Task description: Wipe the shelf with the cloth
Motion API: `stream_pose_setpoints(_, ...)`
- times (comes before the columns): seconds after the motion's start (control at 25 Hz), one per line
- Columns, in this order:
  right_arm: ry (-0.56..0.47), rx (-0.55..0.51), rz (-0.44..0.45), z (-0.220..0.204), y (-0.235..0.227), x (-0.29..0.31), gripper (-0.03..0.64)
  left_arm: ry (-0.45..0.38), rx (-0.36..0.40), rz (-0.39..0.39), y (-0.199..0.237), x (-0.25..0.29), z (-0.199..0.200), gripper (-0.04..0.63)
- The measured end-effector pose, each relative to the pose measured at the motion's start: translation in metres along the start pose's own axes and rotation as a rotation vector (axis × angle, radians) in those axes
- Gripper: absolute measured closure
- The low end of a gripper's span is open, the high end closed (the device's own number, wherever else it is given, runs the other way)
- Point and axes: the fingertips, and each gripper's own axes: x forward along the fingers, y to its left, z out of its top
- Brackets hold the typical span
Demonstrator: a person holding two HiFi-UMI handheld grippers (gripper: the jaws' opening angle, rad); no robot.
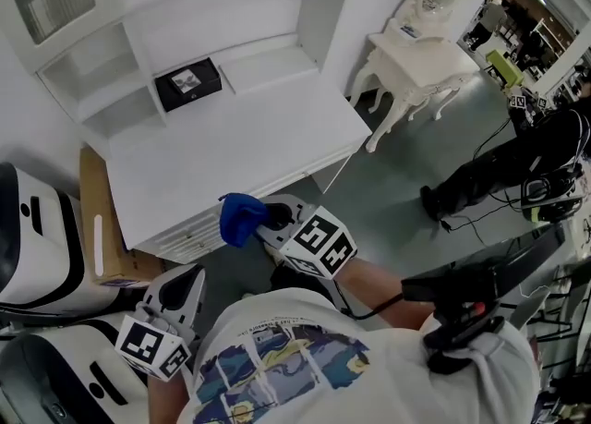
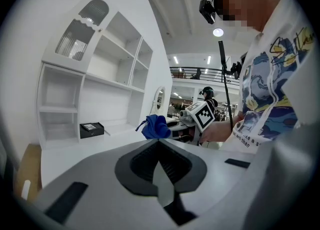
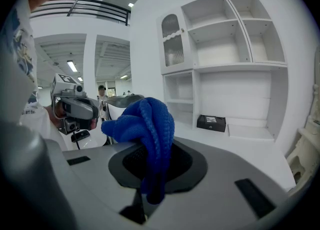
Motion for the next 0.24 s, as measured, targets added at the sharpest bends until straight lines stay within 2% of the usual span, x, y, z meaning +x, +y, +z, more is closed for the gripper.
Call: stream_pose_setpoints(0.24,0.009,0.021,-0.038,-0.019,0.005,-0.01,0.549,0.016,0.003,-0.05,-0.007,0.002,-0.016,0.592)
